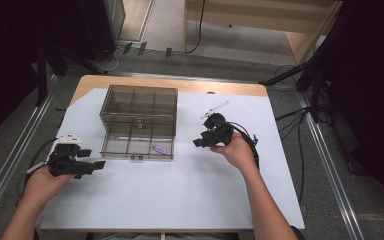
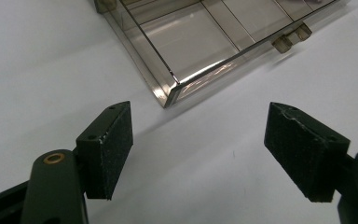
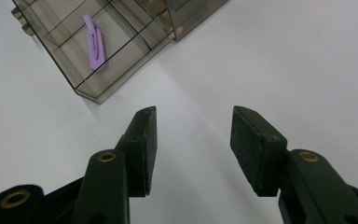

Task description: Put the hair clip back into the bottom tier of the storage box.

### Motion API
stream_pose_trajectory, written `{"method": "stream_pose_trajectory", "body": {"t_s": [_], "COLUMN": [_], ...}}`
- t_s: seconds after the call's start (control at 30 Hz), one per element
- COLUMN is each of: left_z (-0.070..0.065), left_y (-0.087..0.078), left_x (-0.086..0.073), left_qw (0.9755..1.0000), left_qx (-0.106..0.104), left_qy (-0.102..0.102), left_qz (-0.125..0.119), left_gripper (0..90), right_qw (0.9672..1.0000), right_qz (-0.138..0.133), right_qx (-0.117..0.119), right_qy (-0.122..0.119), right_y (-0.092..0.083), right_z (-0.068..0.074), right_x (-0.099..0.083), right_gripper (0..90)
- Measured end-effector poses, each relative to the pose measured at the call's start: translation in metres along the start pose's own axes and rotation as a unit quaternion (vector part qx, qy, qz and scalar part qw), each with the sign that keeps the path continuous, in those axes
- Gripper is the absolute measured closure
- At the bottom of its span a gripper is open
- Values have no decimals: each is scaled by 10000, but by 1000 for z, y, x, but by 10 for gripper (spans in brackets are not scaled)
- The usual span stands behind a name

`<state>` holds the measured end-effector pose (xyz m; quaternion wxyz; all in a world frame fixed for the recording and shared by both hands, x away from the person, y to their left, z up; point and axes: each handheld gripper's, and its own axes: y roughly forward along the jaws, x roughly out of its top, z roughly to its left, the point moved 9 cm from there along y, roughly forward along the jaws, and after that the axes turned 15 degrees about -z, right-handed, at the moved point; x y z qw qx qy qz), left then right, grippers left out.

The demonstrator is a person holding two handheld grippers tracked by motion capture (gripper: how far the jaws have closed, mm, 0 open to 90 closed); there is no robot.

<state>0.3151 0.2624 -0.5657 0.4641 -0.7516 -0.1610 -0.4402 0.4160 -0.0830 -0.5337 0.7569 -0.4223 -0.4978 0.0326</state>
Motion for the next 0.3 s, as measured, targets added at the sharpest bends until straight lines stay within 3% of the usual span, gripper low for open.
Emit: {"method": "stream_pose_trajectory", "body": {"t_s": [0.3], "left_z": [0], "left_y": [1], "left_x": [0], "left_qw": [10000], "left_qx": [8], "left_qy": [-4], "left_qz": [16], "left_gripper": [244], "right_qw": [10000], "right_qz": [1], "right_qx": [5], "right_qy": [-21], "right_y": [1], "right_z": [0], "right_x": [-1], "right_gripper": [526]}}
